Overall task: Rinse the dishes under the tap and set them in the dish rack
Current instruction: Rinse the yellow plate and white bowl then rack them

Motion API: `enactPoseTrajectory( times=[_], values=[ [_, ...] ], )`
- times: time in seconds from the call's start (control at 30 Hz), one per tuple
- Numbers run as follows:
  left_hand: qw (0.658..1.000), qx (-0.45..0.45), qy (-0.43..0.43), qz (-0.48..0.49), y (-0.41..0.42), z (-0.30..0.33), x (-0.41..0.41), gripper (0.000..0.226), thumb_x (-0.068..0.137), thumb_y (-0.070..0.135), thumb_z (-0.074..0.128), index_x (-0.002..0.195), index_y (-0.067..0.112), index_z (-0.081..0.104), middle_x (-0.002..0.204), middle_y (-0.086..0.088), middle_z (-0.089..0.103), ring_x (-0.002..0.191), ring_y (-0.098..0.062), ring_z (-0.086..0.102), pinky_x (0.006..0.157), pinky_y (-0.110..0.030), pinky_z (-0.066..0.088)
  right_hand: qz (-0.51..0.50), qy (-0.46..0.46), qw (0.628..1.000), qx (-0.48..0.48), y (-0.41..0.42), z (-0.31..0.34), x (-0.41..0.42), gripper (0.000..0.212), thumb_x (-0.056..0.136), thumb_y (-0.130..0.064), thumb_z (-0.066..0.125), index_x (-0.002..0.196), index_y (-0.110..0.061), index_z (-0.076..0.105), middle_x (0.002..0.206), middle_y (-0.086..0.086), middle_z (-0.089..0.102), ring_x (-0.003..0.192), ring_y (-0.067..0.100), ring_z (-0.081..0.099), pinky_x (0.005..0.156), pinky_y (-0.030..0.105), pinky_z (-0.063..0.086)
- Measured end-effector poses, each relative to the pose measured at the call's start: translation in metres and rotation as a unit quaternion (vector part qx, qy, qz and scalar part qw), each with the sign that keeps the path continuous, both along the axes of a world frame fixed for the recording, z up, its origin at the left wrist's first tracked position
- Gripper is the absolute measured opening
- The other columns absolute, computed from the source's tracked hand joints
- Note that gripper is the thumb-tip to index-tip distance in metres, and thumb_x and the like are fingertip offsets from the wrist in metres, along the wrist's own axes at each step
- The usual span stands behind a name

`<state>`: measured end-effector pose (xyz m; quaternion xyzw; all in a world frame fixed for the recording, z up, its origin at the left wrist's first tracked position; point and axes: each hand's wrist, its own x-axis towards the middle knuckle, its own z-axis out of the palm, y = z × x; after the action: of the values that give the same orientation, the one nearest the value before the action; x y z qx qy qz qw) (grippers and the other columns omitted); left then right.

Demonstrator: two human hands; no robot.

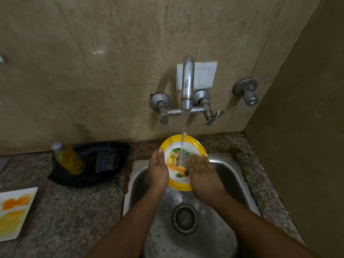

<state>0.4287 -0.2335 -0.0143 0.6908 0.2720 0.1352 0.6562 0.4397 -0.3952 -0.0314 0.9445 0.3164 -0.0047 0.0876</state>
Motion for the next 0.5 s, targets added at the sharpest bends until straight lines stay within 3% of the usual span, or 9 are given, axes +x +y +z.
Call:
enactPoseTrajectory(
  times=[0.07, 0.13, 0.2, 0.27, 0.33, 0.4, 0.5],
  values=[
    [0.998, -0.071, 0.004, 0.0, 0.007, 0.004, 0.001, 0.021, 0.102, 0.031, 0.047, 0.085, 0.028, 0.058, 0.088, 0.004, 0.063, 0.087, -0.017, 0.061, 0.083, -0.036, 0.05, 0.057, -0.004, 0.998, 0.029, 0.005, -0.005, -0.003, 0.05, 0.071, -0.019, 0.046, 0.111, -0.01, 0.073, 0.115, 0.013, 0.071, 0.106, 0.026, 0.069, 0.102, 0.044, 0.045],
    [0.993, -0.104, 0.026, -0.047, 0.024, 0.008, 0.002, 0.028, 0.098, 0.023, 0.054, 0.07, 0.027, 0.055, 0.072, 0.0, 0.06, 0.07, -0.019, 0.059, 0.065, -0.032, 0.05, 0.127, -0.011, 0.991, 0.049, -0.008, 0.001, 0.001, 0.053, 0.073, -0.015, 0.037, 0.111, -0.012, 0.073, 0.109, 0.009, 0.073, 0.096, 0.023, 0.071, 0.09, 0.037, 0.054],
    [0.979, -0.118, 0.09, -0.141, 0.036, 0.021, 0.004, 0.018, 0.095, 0.022, 0.056, 0.078, 0.023, 0.058, 0.071, -0.006, 0.063, 0.06, -0.021, 0.064, 0.049, -0.025, 0.049, 0.192, -0.033, 0.979, 0.055, -0.024, 0.005, 0.01, 0.045, 0.076, -0.015, 0.043, 0.111, -0.013, 0.073, 0.109, 0.007, 0.073, 0.096, 0.022, 0.071, 0.087, 0.034, 0.055],
    [0.947, -0.156, 0.153, -0.236, 0.042, 0.033, 0.009, 0.021, 0.098, 0.029, 0.052, 0.088, 0.016, 0.064, 0.071, -0.008, 0.07, 0.054, -0.017, 0.068, 0.042, -0.021, 0.049, 0.247, -0.063, 0.967, 0.031, -0.038, 0.01, 0.02, 0.04, 0.083, -0.017, 0.043, 0.109, -0.014, 0.074, 0.113, 0.005, 0.072, 0.104, 0.021, 0.069, 0.096, 0.034, 0.051],
    [0.912, -0.179, 0.198, -0.311, 0.045, 0.04, 0.017, 0.035, 0.097, 0.04, 0.052, 0.093, 0.01, 0.07, 0.08, -0.012, 0.075, 0.066, -0.019, 0.073, 0.052, -0.026, 0.057, 0.299, -0.093, 0.95, 0.016, -0.047, 0.01, 0.025, 0.04, 0.088, -0.02, 0.042, 0.113, -0.015, 0.073, 0.12, 0.003, 0.07, 0.113, 0.02, 0.065, 0.106, 0.033, 0.041],
    [0.896, -0.138, 0.216, -0.363, 0.046, 0.037, 0.024, 0.044, 0.09, 0.048, 0.06, 0.108, 0.009, 0.071, 0.102, -0.016, 0.074, 0.089, -0.027, 0.073, 0.074, -0.037, 0.061, 0.327, -0.093, 0.94, 0.029, -0.05, 0.009, 0.026, 0.039, 0.091, -0.021, 0.043, 0.118, -0.016, 0.071, 0.125, 0.002, 0.067, 0.117, 0.018, 0.063, 0.112, 0.032, 0.031],
    [0.933, -0.071, 0.189, -0.297, 0.039, 0.016, 0.027, 0.047, 0.088, 0.051, 0.062, 0.11, 0.011, 0.071, 0.101, -0.012, 0.075, 0.091, -0.027, 0.073, 0.078, -0.036, 0.06, 0.315, -0.092, 0.943, 0.049, -0.047, 0.006, 0.023, 0.04, 0.091, -0.021, 0.044, 0.122, -0.013, 0.068, 0.13, 0.005, 0.065, 0.12, 0.02, 0.061, 0.113, 0.034, 0.031]
  ],
)
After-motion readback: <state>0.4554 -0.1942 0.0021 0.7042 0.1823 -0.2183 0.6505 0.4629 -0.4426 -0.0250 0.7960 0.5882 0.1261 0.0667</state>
